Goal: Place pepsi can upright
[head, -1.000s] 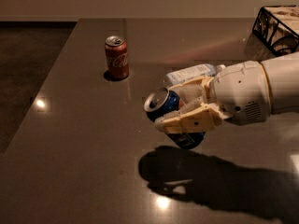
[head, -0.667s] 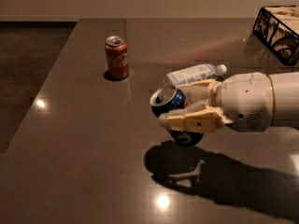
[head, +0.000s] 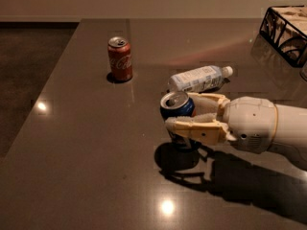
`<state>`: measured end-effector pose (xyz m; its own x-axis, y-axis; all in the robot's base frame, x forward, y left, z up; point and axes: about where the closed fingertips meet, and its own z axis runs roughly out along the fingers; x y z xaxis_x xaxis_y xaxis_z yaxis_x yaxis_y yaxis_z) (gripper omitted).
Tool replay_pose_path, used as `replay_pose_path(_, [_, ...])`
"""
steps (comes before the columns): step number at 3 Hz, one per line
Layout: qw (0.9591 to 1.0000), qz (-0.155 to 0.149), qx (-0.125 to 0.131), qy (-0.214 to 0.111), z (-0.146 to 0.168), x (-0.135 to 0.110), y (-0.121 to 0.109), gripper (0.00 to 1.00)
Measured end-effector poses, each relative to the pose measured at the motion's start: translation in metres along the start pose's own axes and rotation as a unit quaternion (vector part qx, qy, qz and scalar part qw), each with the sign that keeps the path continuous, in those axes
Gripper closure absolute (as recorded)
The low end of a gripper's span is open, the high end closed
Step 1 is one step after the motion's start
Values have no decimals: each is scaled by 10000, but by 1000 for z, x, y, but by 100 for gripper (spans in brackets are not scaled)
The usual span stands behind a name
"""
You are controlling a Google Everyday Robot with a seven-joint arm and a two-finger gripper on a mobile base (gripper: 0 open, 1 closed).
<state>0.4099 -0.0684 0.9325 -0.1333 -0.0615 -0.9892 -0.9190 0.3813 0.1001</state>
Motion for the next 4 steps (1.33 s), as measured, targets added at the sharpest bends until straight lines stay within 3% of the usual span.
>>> replay_pose_path(1, [9987, 44, 27, -512, 0, 8, -4, 100])
replay_pose_path(2, [9955, 86, 51, -941, -3, 15, -7, 84])
replay_pose_path(3, [9934, 51, 57, -1144, -6, 19, -10, 60])
replay_pose_path(4, [9934, 32, 40, -1142, -4, 18, -9, 36])
